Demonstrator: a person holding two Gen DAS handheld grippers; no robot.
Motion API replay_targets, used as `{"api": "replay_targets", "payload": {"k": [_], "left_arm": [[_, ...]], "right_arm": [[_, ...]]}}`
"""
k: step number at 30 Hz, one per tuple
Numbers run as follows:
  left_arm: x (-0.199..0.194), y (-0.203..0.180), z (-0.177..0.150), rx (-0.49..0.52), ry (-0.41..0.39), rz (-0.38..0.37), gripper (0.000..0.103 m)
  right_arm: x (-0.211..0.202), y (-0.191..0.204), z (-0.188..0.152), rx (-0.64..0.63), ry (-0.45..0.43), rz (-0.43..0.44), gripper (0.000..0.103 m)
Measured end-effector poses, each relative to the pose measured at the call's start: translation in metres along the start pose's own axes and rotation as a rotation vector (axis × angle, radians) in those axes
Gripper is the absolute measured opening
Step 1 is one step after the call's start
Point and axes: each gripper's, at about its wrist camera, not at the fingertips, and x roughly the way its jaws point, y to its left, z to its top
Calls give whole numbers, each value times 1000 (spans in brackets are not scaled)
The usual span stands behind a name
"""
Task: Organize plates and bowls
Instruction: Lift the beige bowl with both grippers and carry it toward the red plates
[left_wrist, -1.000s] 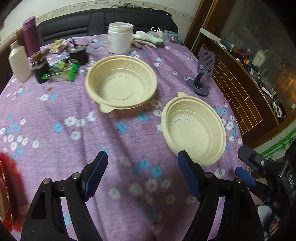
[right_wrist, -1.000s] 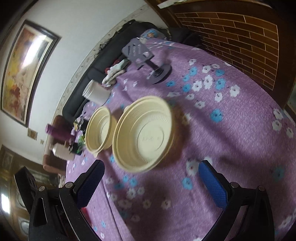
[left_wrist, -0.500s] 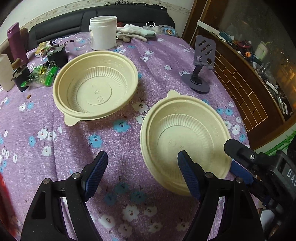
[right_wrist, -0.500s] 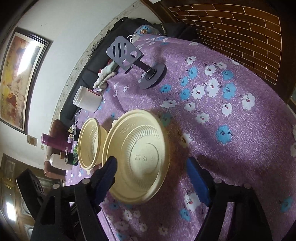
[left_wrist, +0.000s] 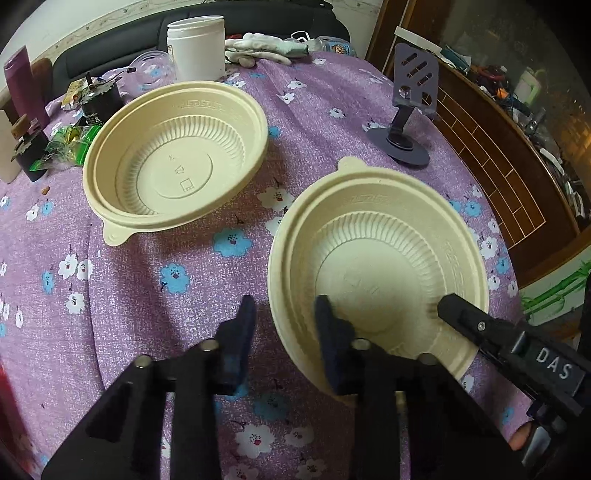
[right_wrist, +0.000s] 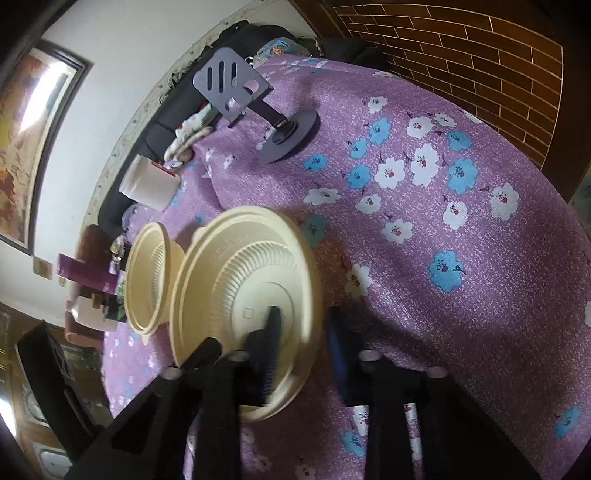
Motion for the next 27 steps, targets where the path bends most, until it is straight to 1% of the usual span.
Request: {"api": "replay_targets", "payload": {"k": [1,8,18,27], "left_arm": [[-1,-2,-1,12,-3,-1,15],[-17,1,-10,25,-31,1,15],[-45,15,-23,21,-76,9,15],[-73,43,-44,-8,-116,19,15]], "right_arm": [[0,0,-1,-2,-2,3,11],[-13,6,-11,-28,-30,7,10],[-36,23,-35,-75,-65,32,10],[-52,49,-67,-132,-82,54,10]]}}
